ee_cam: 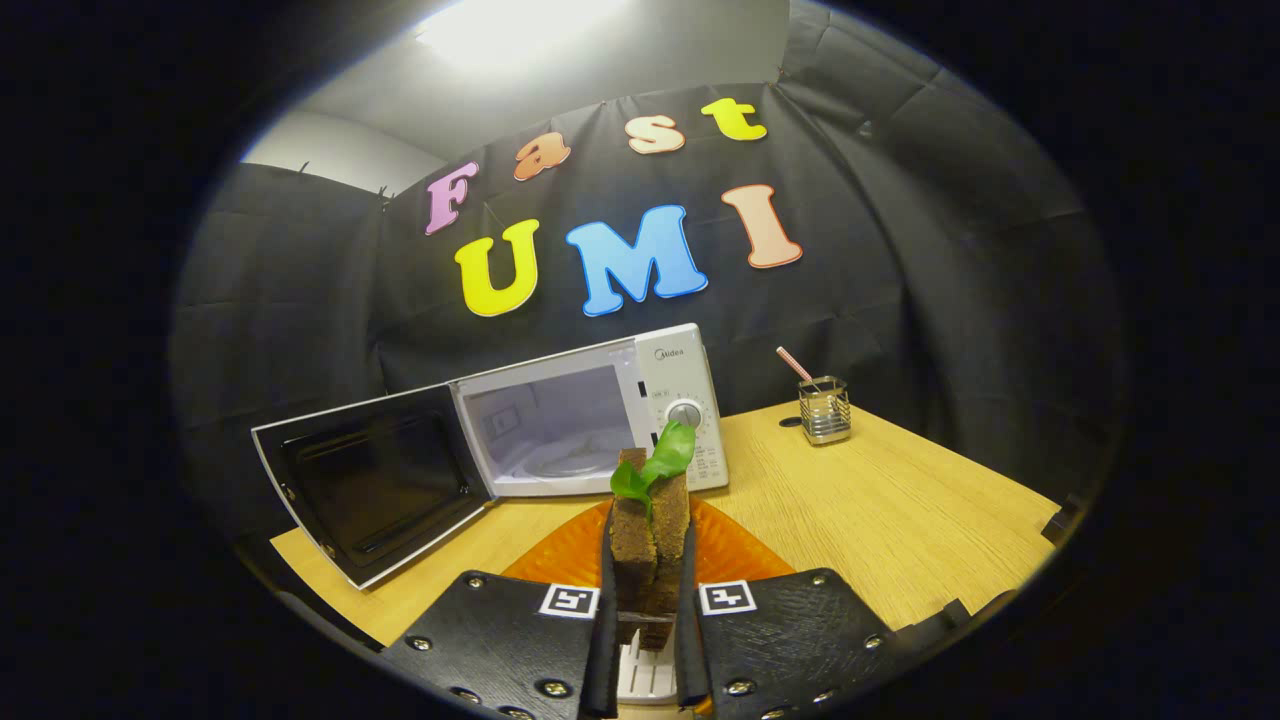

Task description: Open the microwave, put the food inside, and close the microwave door.

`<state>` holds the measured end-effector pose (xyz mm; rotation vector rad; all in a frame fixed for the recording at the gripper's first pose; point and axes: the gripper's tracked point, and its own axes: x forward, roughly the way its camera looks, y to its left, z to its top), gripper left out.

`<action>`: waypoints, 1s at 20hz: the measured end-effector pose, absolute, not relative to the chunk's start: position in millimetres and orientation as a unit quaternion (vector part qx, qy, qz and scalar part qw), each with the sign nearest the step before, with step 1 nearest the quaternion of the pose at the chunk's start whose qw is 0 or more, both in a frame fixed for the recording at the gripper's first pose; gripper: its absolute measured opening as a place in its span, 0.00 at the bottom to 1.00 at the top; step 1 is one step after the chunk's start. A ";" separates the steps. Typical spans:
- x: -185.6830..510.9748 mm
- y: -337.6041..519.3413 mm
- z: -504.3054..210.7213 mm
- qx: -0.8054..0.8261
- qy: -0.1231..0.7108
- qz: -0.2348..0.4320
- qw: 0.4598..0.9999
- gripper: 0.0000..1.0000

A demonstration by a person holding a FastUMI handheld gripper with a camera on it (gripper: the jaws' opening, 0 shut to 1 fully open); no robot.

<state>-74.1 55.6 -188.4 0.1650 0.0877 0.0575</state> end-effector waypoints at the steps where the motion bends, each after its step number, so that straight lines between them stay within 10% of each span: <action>1: -69.9 57.7 -181.3 0.083 0.038 0.029 0.995 0.22; 20: 68.9 143.3 -157.2 0.208 0.034 0.084 0.974 0.22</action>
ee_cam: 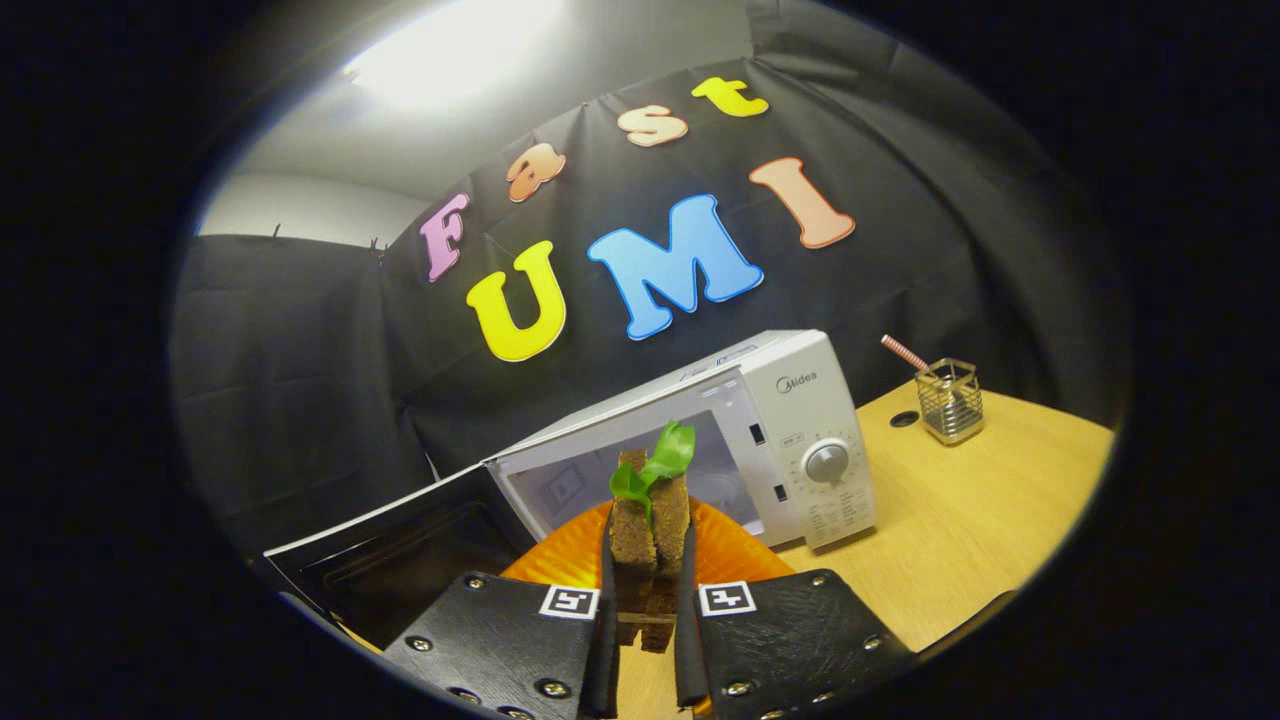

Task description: Open the microwave, put the food inside, and close the microwave door.

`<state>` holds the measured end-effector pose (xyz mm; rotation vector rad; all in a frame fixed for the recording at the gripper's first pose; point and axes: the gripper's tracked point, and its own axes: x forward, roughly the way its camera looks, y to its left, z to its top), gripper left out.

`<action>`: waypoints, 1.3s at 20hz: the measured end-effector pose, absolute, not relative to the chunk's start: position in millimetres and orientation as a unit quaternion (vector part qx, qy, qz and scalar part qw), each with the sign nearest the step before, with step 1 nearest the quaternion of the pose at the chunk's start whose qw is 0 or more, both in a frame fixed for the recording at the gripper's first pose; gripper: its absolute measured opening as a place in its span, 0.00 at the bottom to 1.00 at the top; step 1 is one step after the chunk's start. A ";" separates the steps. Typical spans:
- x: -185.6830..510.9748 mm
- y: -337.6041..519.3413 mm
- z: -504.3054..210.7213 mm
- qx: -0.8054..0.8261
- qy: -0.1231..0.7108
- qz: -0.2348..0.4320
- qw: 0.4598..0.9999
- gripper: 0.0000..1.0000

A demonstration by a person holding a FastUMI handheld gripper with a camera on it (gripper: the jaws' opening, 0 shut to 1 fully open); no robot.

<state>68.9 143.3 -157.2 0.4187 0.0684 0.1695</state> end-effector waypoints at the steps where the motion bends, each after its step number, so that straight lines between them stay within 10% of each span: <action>1: 78.2 144.0 -162.4 0.224 0.037 0.080 0.971 0.22; 26: 231.7 191.6 -208.2 0.583 0.045 0.012 0.811 0.22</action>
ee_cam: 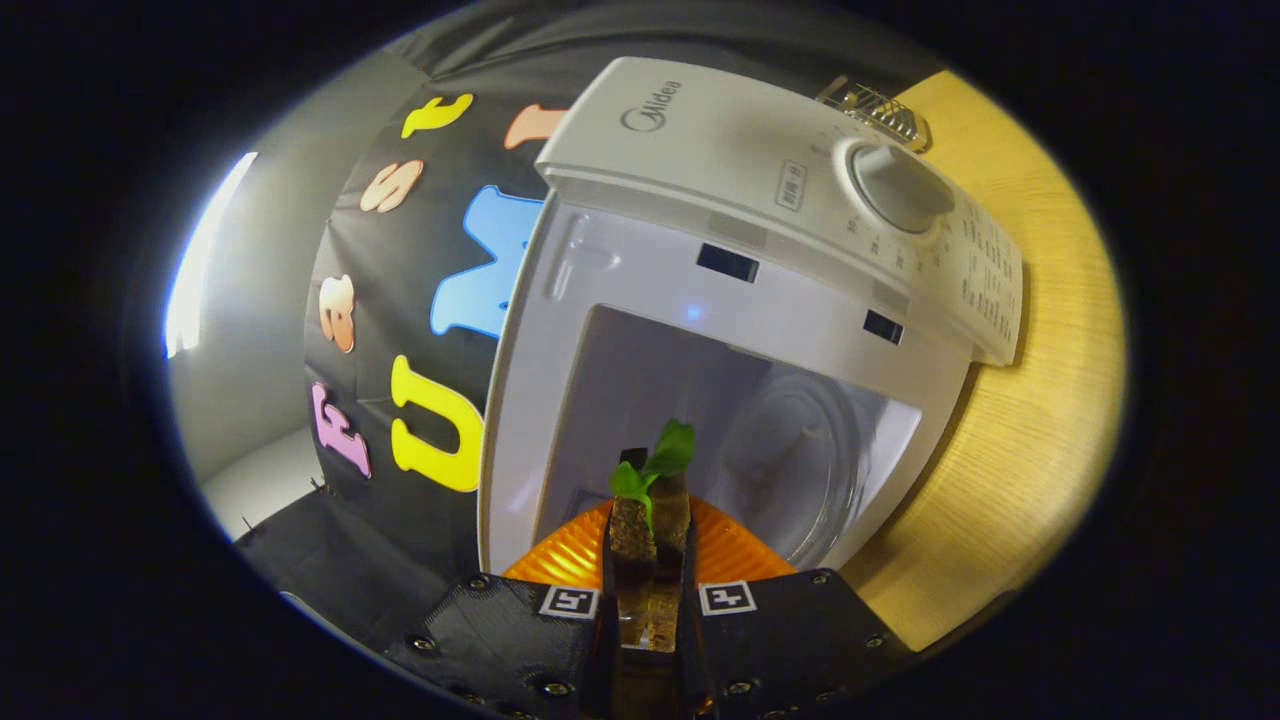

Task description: Open the microwave, put the food inside, and close the microwave door.

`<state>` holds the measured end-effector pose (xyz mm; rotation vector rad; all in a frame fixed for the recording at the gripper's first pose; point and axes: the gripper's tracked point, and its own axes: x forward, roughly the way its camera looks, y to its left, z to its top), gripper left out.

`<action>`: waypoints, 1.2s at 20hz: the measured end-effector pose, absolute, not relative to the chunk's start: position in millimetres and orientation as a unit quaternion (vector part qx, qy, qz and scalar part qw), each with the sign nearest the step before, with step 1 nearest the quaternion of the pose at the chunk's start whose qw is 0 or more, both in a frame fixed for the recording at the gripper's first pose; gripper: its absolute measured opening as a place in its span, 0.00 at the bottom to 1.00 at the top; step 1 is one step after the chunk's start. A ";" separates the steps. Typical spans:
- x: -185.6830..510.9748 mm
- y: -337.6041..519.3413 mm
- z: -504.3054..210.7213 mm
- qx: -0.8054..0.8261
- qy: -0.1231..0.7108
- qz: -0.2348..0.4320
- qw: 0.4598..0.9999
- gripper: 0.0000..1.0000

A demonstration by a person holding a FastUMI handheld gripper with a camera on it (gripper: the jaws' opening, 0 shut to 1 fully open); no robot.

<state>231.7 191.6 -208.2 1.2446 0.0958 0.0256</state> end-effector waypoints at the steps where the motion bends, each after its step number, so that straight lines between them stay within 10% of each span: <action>1: 238.0 190.4 -210.0 0.590 0.042 0.005 0.807 0.22; 20: 304.3 176.7 -265.8 0.569 0.045 -0.093 0.816 0.22; 24: 298.2 179.5 -263.1 0.551 0.051 -0.087 0.829 0.38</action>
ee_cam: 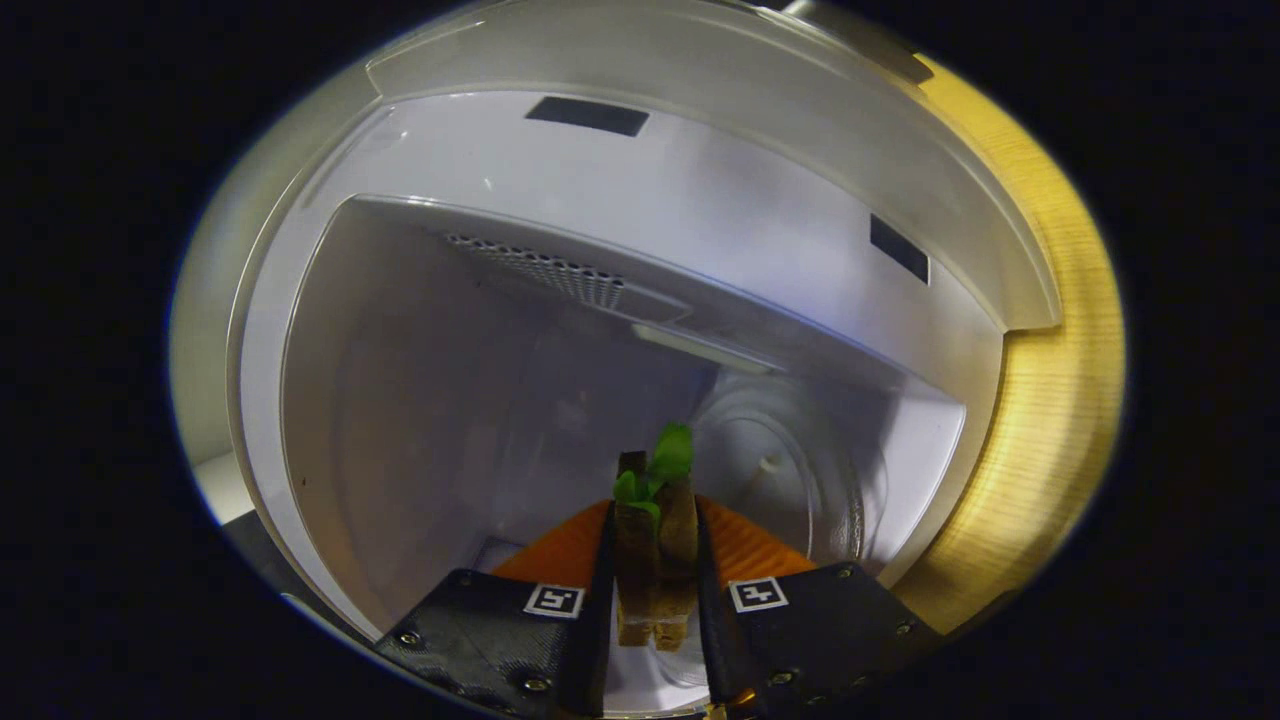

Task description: Open the microwave, put the food inside, and close the microwave door.

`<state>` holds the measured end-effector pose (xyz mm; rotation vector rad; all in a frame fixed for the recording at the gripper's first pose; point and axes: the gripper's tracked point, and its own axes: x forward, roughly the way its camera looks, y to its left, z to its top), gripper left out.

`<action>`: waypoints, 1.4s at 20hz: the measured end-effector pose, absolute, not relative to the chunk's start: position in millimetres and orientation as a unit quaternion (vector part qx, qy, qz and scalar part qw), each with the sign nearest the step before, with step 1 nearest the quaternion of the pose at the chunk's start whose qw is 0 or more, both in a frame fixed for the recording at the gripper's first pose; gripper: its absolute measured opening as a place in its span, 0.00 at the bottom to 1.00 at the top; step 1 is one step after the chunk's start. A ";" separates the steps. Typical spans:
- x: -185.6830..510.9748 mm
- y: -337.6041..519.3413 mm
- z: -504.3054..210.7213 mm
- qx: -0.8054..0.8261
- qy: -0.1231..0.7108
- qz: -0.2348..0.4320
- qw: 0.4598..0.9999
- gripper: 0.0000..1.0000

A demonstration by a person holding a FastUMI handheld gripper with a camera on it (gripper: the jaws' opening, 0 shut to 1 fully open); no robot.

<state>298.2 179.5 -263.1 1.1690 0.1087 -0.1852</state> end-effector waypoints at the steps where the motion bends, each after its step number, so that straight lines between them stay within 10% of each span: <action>1: 295.7 180.2 -263.3 0.549 0.056 -0.087 0.830 0.40; 7: 277.2 177.9 -267.7 0.534 0.077 -0.087 0.838 0.55; 28: 107.4 159.2 -196.5 0.181 0.096 0.025 0.978 0.55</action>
